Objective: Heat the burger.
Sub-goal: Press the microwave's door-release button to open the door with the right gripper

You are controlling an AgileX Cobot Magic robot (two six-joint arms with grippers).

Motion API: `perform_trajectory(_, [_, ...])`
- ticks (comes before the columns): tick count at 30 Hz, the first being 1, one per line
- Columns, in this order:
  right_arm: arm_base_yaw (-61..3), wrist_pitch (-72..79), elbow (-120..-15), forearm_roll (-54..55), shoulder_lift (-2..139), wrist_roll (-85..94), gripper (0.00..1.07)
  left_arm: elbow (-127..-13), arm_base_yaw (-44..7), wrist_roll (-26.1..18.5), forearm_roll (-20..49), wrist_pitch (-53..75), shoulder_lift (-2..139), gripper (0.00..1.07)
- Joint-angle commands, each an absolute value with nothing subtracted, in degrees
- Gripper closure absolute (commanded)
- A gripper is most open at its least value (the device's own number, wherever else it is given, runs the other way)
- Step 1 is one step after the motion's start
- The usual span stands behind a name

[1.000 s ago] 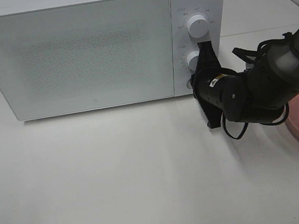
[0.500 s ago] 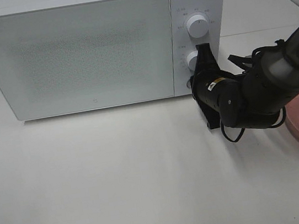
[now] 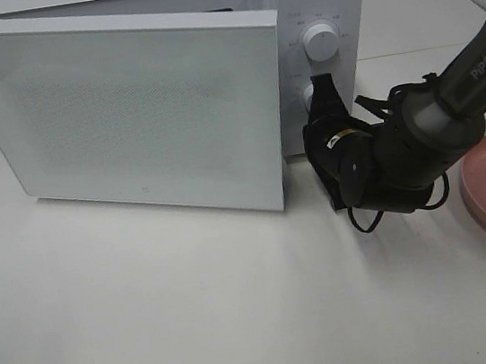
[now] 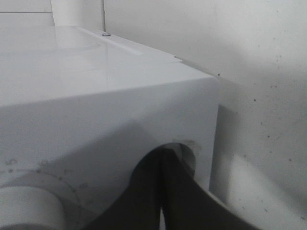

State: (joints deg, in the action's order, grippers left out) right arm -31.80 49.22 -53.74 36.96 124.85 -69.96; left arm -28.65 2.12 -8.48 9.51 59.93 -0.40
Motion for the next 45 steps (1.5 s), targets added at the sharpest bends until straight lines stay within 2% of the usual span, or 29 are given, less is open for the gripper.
perform_trajectory(1, [-29.16, 71.28, -61.36, 32.20, 123.59, -66.41, 1.07, -28.48, 1.78, -8.37, 9.91, 59.47, -1.49, 0.07])
perform_trajectory(17, [-29.16, 67.44, -61.76, 34.84, 123.59, -64.74, 1.07, -28.48, 1.78, -8.37, 9.91, 59.47, -1.49, 0.07])
perform_trajectory(36, [-29.34, 43.09, -55.58, 37.36, 119.18, -63.88, 1.07, -28.48, 1.78, -8.37, 9.91, 59.47, -1.49, 0.07])
perform_trajectory(45, [-29.34, 27.96, -51.91, 37.24, 115.91, -55.41, 1.07, -28.48, 1.78, -8.37, 9.91, 59.47, -1.49, 0.07])
